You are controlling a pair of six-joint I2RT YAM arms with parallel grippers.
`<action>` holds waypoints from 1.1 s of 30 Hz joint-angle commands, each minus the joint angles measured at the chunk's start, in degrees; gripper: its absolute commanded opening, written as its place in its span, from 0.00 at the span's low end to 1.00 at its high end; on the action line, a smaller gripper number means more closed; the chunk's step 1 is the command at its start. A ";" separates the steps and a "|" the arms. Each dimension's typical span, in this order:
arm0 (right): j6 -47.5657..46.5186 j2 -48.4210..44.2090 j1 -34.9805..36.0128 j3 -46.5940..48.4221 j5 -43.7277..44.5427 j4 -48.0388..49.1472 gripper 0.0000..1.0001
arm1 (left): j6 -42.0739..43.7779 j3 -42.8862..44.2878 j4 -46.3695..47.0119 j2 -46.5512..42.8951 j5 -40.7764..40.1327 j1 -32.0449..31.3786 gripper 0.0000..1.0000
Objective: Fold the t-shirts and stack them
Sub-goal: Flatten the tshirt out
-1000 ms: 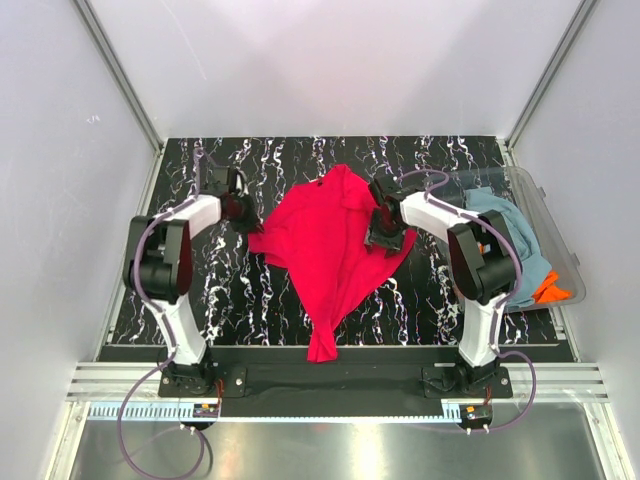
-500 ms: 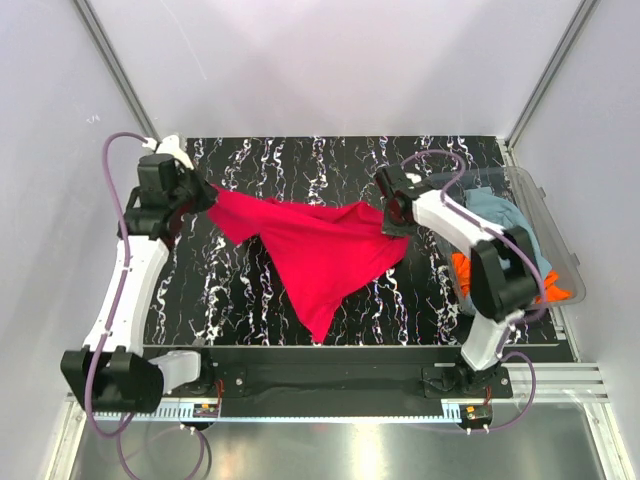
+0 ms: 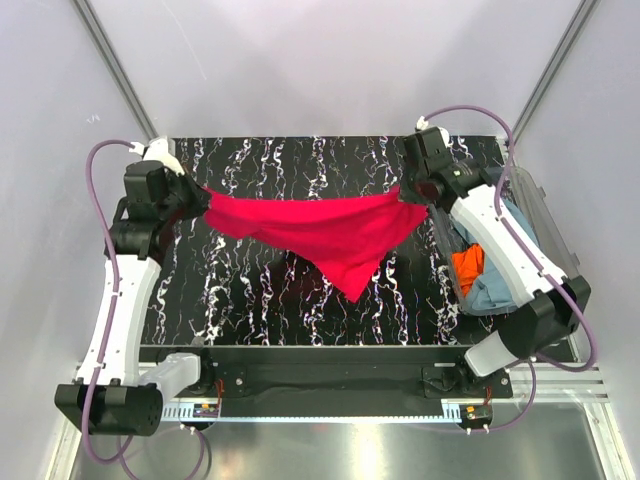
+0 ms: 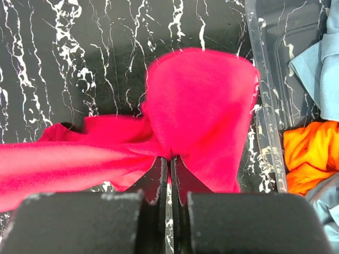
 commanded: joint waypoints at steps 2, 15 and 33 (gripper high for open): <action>-1.41 -1.33 -0.03 5.39 2.25 -7.53 0.00 | 0.05 5.59 -0.98 1.38 -1.56 0.18 0.00; -0.54 -21.37 -0.47 5.49 4.12 -14.73 0.00 | -13.56 16.60 22.64 2.19 26.55 -0.08 0.00; -2.99 2.92 -2.05 11.60 1.13 -6.67 0.00 | -1.62 2.89 9.56 1.91 6.45 -1.49 0.00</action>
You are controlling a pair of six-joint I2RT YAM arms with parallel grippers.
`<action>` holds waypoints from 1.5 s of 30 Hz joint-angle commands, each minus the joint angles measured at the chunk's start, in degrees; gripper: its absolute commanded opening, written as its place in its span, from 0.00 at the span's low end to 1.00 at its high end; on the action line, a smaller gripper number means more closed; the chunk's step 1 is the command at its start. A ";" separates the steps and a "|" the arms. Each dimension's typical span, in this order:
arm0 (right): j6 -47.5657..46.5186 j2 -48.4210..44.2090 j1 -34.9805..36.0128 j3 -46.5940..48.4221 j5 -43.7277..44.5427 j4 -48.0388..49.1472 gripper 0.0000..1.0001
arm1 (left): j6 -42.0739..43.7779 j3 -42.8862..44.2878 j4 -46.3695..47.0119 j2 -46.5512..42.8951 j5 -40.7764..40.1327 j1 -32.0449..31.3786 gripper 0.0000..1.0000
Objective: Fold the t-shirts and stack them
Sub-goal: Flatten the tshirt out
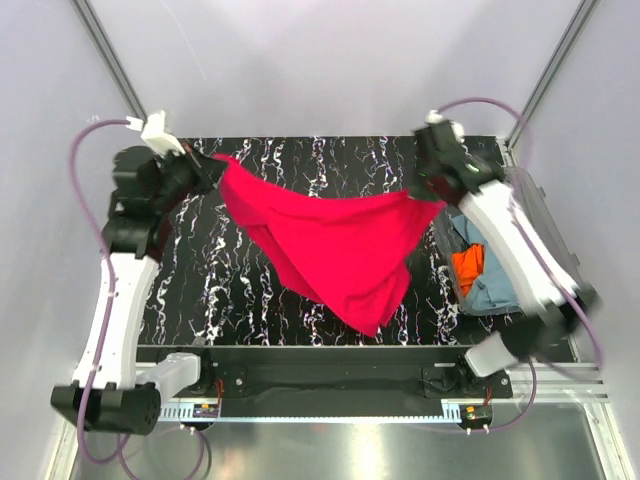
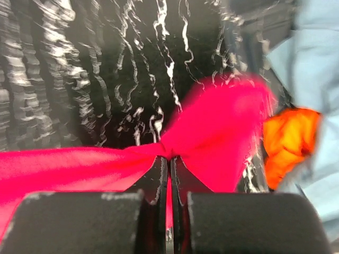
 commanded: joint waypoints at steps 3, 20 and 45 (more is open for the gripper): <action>-3.97 21.85 -4.22 11.91 -4.63 4.01 0.01 | 3.89 -7.21 -2.92 5.14 -12.26 0.68 0.00; -13.27 31.31 -6.26 17.09 -3.76 -7.42 0.61 | 1.87 -16.00 -2.21 17.72 -17.19 2.79 0.02; 7.36 6.15 4.73 -42.19 -38.58 28.45 0.61 | -0.94 -24.35 -5.82 7.97 -12.89 3.05 0.04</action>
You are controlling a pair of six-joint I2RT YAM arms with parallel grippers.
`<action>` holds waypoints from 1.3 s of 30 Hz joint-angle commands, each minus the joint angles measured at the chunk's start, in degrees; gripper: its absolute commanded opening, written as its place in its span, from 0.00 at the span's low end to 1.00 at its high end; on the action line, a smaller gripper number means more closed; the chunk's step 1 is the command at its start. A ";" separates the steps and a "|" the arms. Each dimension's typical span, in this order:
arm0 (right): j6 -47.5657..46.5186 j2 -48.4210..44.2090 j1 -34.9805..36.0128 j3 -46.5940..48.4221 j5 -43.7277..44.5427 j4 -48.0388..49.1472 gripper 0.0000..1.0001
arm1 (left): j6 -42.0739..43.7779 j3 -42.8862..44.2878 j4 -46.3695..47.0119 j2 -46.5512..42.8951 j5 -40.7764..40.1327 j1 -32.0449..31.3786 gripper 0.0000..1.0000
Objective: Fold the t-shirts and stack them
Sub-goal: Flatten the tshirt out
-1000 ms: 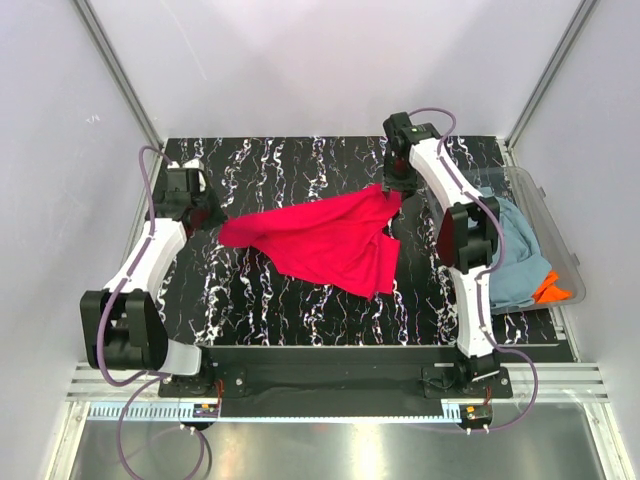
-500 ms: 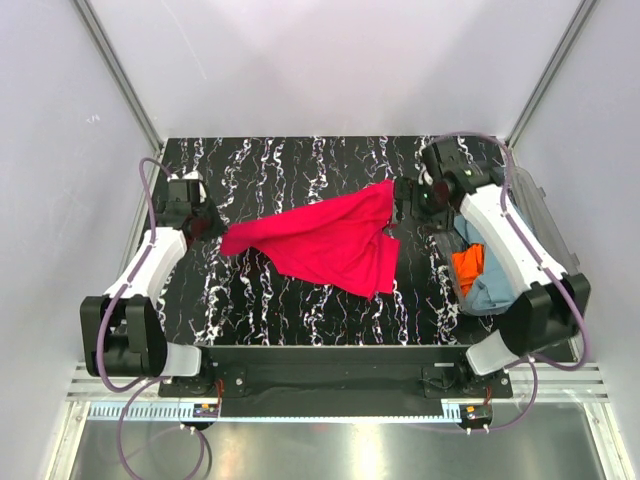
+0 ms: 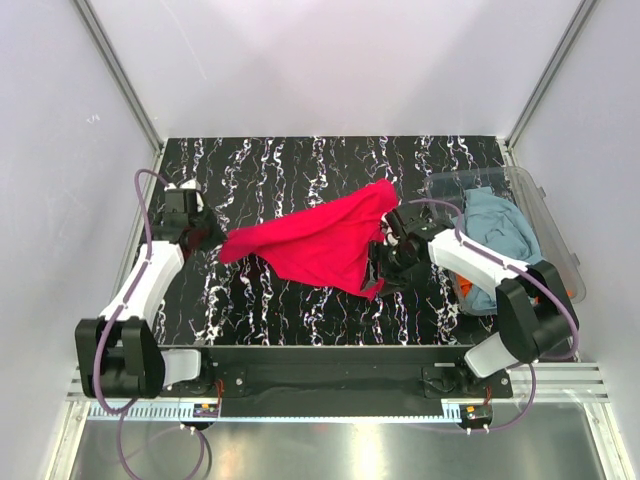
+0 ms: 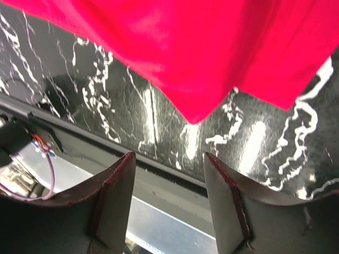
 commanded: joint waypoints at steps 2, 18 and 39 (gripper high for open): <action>4.29 0.30 0.67 -1.49 3.57 6.70 0.61 | -1.51 -1.71 0.13 -4.37 2.28 0.43 0.04; 9.66 3.99 0.67 -6.77 6.84 12.33 0.51 | -1.16 -0.84 0.13 -3.41 5.27 0.34 0.04; 6.94 2.31 0.58 -7.92 11.67 8.72 0.40 | -0.54 -0.75 -0.05 -2.18 7.38 0.34 0.04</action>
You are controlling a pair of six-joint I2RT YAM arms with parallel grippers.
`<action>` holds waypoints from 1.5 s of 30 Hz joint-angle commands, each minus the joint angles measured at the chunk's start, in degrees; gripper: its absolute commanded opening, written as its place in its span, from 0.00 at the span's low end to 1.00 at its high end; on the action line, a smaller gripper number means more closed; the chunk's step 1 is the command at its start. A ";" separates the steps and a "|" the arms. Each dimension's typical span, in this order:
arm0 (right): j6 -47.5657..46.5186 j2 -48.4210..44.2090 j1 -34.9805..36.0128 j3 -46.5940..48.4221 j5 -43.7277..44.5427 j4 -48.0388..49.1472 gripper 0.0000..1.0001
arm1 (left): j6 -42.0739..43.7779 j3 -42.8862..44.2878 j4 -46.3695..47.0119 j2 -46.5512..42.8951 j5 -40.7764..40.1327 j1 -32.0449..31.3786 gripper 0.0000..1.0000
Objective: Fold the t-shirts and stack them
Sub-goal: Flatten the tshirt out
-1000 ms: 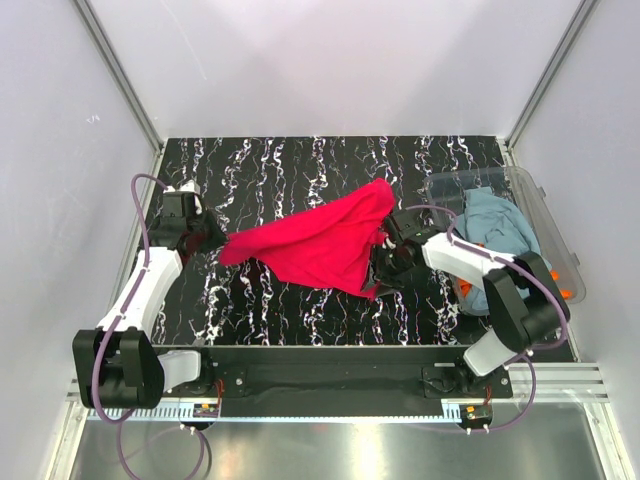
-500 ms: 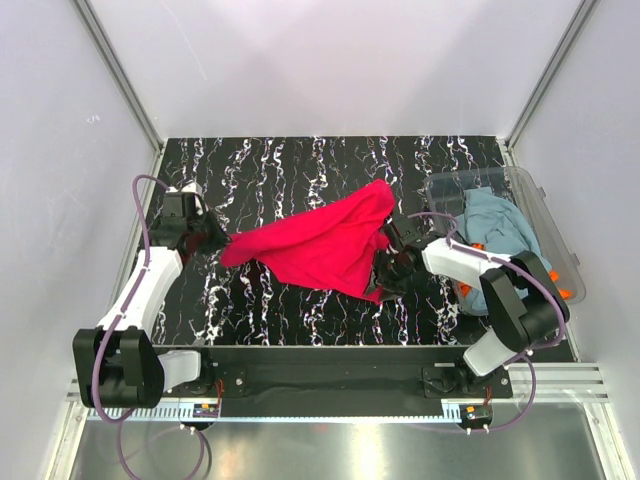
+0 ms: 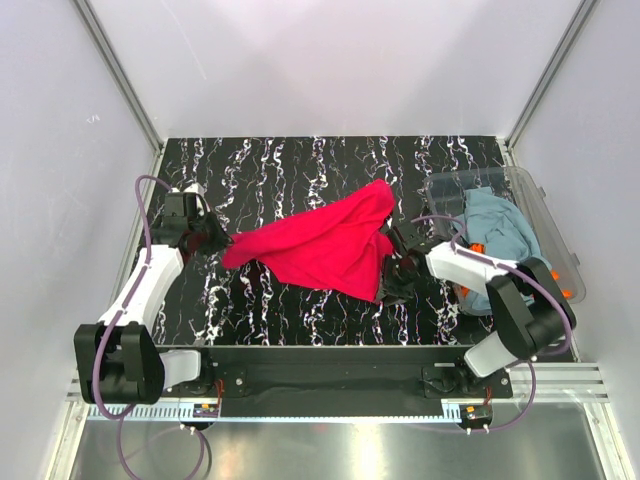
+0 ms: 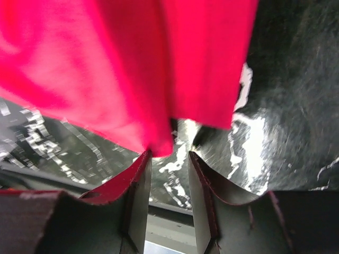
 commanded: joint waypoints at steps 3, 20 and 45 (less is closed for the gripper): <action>-1.41 3.83 0.38 1.64 1.79 2.41 0.41 | 0.83 0.48 1.00 -0.14 1.96 0.32 0.04; -3.26 4.28 0.21 1.55 3.54 -0.57 0.00 | -2.33 -3.92 1.09 -1.37 2.49 0.32 0.33; -8.09 -6.98 -1.81 3.66 6.19 -11.56 0.00 | -26.47 -14.20 -8.93 -9.55 -15.79 4.53 0.45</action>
